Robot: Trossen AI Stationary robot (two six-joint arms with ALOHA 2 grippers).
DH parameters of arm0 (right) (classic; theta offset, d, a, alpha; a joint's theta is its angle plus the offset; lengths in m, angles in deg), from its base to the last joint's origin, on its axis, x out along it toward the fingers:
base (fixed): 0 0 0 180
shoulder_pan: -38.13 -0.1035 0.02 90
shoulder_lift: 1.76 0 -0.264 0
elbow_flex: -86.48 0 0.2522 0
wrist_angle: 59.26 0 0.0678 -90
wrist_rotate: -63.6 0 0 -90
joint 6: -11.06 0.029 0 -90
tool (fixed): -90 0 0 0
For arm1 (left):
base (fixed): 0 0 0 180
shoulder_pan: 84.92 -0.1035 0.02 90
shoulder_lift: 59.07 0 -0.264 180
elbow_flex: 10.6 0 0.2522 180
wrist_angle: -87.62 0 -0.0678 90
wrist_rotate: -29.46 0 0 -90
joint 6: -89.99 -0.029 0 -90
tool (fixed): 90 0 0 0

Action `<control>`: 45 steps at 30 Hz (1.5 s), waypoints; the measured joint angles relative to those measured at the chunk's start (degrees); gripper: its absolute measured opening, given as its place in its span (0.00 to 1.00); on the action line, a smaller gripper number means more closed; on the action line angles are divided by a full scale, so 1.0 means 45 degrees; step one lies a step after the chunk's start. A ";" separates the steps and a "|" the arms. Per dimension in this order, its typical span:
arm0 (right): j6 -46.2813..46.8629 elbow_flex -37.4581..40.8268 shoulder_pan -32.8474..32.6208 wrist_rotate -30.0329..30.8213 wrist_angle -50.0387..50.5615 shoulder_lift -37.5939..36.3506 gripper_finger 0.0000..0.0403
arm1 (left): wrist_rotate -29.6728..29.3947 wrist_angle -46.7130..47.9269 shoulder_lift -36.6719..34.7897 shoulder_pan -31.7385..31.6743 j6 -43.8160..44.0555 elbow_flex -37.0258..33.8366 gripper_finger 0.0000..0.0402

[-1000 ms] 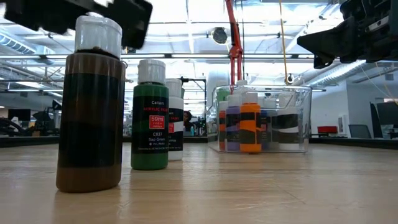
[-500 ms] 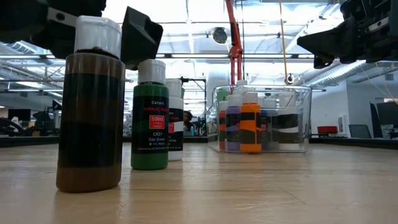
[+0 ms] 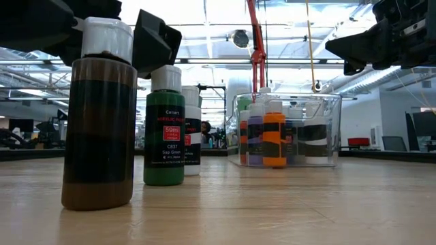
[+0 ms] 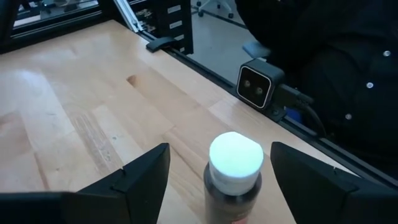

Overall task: Pick & Place Paint Supplies
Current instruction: Put the black paint bottle into the transparent bin

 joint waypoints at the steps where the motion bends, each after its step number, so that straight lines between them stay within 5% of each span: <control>1: -0.0001 0.0004 0.0000 0.0004 0.0000 -0.0002 0.01 | 0.0000 -0.0019 -0.0004 0.0000 0.0021 0.0000 0.69; 10: -0.0005 0.0001 0.0000 0.0011 0.0000 0.0000 0.01 | -0.0028 -0.0052 -0.0004 0.0000 0.0089 0.0000 0.71; 36: 0.0029 0.0005 0.0000 0.0006 0.0000 -0.0004 0.01 | 0.0310 -0.0189 0.0161 -0.0011 0.0054 -0.0005 0.57; 41: 0.0029 0.0002 0.0000 0.0009 0.0000 -0.0004 0.01 | 0.0418 -0.0114 0.0161 -0.0029 0.0021 -0.0005 0.48; 45: 0.0024 0.0001 0.0000 0.0007 0.0001 -0.0004 0.01 | 0.1138 0.0048 0.0161 -0.0029 0.0084 -0.0005 0.31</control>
